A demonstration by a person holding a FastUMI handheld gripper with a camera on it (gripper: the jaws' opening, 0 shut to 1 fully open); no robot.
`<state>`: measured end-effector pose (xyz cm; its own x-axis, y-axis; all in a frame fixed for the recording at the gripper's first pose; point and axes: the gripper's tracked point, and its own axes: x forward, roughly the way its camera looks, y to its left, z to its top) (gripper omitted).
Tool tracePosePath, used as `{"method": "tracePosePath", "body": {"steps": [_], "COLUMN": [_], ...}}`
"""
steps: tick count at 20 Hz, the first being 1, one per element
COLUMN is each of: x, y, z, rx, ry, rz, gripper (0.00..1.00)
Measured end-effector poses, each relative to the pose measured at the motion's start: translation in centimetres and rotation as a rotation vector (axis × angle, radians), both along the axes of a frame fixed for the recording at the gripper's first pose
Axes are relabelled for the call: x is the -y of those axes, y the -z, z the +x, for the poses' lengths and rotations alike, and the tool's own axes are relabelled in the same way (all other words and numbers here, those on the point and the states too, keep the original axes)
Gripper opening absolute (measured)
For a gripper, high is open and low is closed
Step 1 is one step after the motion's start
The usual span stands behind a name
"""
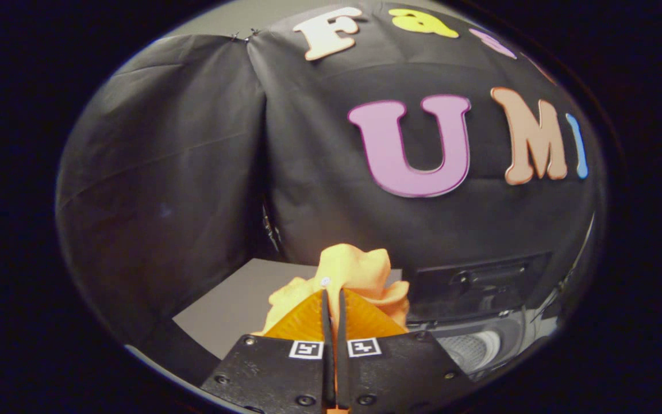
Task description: Put the clothes into the washing machine and then close the washing machine lid.
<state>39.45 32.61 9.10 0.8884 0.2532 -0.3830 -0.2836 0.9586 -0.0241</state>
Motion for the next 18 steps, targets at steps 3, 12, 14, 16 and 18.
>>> {"method": "tracePosePath", "body": {"steps": [3,12,14,16,18], "x": [1.7,14.3,16.0,17.5,18.4], "y": [-5.5,-6.5,-3.9,-0.2,3.6], "z": [0.2,2.0,2.7,3.0,3.9], "rx": [0.101,0.23,0.199,0.155,0.103], "ry": [0.057,0.212,0.226,0.238,0.247], "rz": [0.022,-0.262,-0.286,-0.279,-0.255], "gripper": [0.01,0.01,0.01,0.01,0.01]}}
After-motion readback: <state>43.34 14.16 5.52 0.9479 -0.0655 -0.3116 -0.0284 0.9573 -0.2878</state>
